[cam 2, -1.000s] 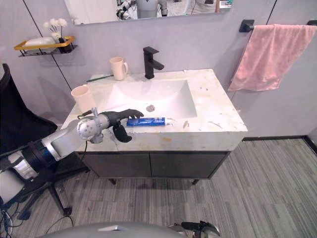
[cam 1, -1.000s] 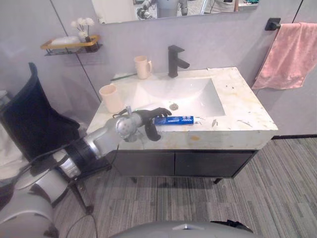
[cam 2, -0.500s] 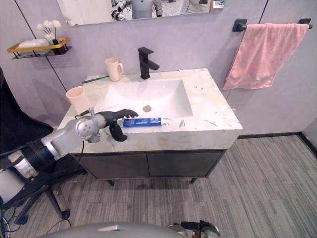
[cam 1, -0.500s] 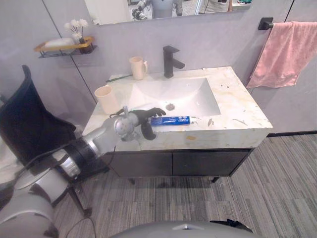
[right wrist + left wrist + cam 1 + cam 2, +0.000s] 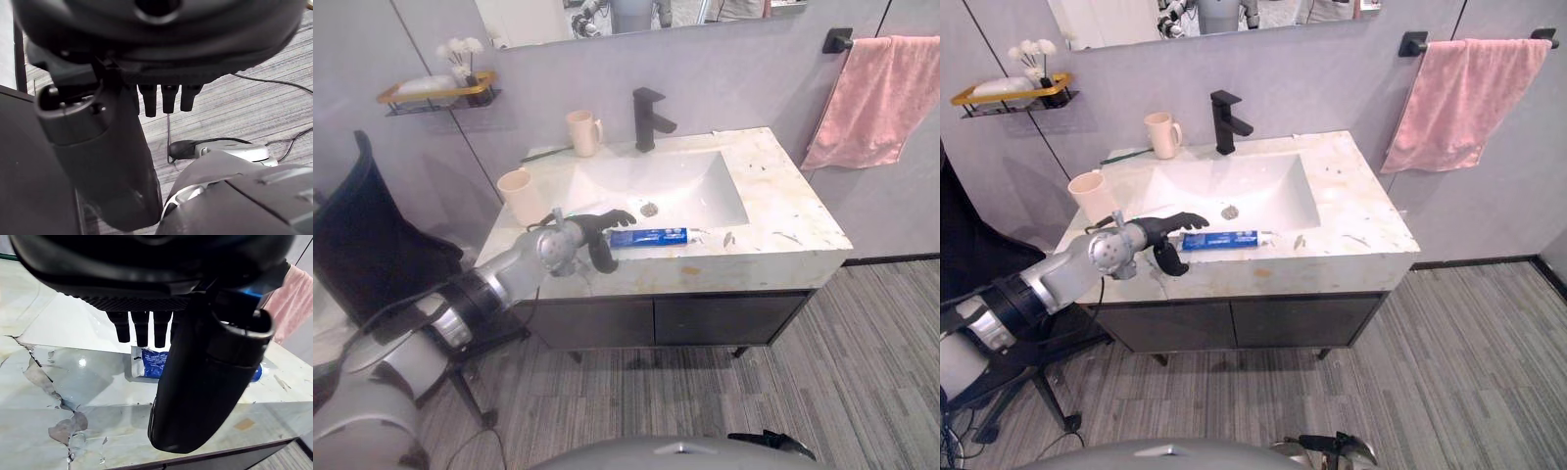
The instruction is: Organize the bathroom.
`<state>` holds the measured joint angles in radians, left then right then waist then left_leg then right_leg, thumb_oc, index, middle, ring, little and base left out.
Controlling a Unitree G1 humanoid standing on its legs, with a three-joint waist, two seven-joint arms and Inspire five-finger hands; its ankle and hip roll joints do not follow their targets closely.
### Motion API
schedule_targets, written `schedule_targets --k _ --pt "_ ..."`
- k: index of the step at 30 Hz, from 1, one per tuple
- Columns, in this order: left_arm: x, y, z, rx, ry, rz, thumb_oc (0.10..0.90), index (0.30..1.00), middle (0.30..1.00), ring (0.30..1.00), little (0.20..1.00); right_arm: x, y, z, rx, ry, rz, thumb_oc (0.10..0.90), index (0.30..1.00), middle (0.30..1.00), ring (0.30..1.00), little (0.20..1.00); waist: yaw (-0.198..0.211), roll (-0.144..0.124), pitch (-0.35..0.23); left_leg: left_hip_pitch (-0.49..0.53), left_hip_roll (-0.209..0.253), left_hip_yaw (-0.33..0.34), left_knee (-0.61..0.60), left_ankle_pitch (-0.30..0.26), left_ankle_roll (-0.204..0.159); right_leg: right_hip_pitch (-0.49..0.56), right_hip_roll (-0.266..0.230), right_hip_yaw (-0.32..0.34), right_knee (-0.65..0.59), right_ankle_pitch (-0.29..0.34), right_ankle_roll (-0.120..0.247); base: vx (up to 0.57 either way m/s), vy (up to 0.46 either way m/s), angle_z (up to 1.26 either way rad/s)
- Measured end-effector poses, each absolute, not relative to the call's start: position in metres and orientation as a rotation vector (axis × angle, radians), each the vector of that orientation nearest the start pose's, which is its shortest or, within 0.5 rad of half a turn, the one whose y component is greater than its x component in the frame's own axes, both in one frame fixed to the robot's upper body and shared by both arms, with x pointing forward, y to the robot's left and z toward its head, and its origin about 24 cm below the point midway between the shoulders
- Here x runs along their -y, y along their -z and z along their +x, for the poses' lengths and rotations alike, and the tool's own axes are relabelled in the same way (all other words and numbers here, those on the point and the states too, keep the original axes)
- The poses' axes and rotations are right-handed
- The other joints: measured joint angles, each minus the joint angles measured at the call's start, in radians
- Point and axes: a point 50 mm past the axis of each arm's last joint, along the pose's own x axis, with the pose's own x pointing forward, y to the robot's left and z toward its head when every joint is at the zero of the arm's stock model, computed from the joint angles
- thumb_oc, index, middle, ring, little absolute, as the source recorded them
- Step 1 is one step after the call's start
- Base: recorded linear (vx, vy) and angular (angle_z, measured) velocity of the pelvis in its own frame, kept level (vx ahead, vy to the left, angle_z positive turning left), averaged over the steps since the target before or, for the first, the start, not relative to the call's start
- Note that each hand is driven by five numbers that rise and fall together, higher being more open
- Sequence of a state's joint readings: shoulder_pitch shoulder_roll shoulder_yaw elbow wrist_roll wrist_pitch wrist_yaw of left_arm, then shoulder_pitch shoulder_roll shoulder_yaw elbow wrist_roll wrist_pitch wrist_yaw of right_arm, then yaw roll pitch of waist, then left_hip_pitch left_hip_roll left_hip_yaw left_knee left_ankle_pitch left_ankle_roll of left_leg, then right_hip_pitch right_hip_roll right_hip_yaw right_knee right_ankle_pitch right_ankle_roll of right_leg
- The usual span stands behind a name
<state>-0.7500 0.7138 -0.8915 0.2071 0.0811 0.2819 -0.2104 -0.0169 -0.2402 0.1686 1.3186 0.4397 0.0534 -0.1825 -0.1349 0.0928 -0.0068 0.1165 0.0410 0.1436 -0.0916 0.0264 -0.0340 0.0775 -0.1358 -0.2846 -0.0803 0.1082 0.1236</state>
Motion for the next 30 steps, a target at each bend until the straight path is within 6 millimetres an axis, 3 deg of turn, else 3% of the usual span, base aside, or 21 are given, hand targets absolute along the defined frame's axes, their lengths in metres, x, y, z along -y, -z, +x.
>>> schedule_targets --k 30 --pt "-0.1340 -0.0880 0.3372 -0.135 0.610 1.135 0.800 0.900 0.900 0.900 0.900 0.2430 0.1636 0.0755 -1.310 0.438 -0.063 0.800 0.900 0.900 0.900 0.900 -0.002 0.004 0.012 0.002 0.001 0.001 0.000 0.000 0.000 0.001 0.002 0.001 0.000 -0.001 -0.001 0.00 0.000 0.00"
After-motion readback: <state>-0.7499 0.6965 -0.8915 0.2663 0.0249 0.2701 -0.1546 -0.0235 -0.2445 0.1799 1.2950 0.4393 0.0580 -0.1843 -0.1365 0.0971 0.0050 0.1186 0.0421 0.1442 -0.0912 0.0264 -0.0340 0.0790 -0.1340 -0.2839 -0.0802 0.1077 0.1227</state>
